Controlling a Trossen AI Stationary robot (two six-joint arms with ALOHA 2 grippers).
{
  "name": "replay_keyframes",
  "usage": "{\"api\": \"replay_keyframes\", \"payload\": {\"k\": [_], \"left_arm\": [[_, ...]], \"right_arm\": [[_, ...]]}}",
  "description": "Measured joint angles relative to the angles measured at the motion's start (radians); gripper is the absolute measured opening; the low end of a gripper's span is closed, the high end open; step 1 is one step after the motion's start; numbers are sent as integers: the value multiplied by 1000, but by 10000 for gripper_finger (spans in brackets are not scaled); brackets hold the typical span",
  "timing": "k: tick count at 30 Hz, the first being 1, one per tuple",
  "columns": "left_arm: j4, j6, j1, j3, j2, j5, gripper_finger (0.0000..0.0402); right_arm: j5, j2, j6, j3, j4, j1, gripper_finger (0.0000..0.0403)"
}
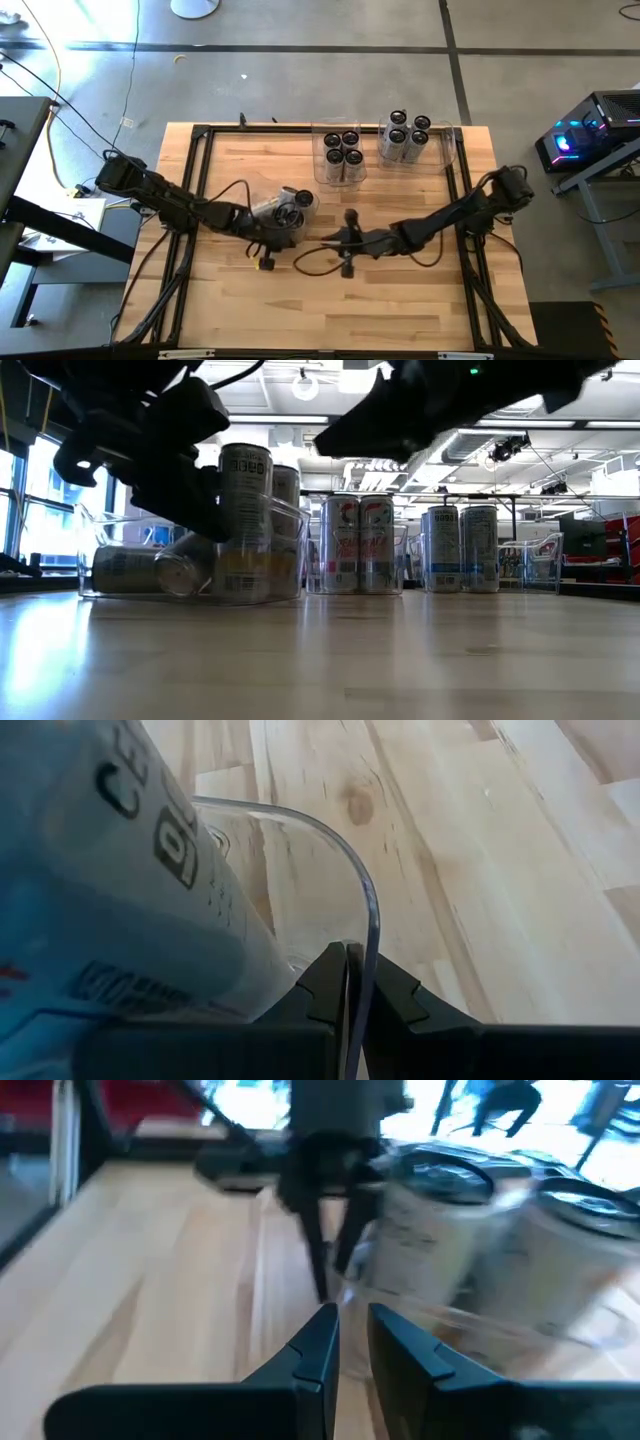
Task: Sort soda cans
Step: Adjust the top left transparent bin
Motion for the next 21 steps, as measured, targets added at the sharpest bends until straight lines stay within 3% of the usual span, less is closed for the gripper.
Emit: {"api": "replay_keyframes", "payload": {"k": [6, 12, 21], "left_arm": [[-2, -13, -22, 0, 0, -6, 34], [0, -66, -36, 0, 0, -2, 103], [0, -122, -42, 0, -33, 54, 196]], "right_arm": [[-106, 81, -161, 214, -324, -29, 51], [-181, 93, -236, 389, -626, -84, 76], [-201, 93, -404, 420, -686, -161, 167]]}}
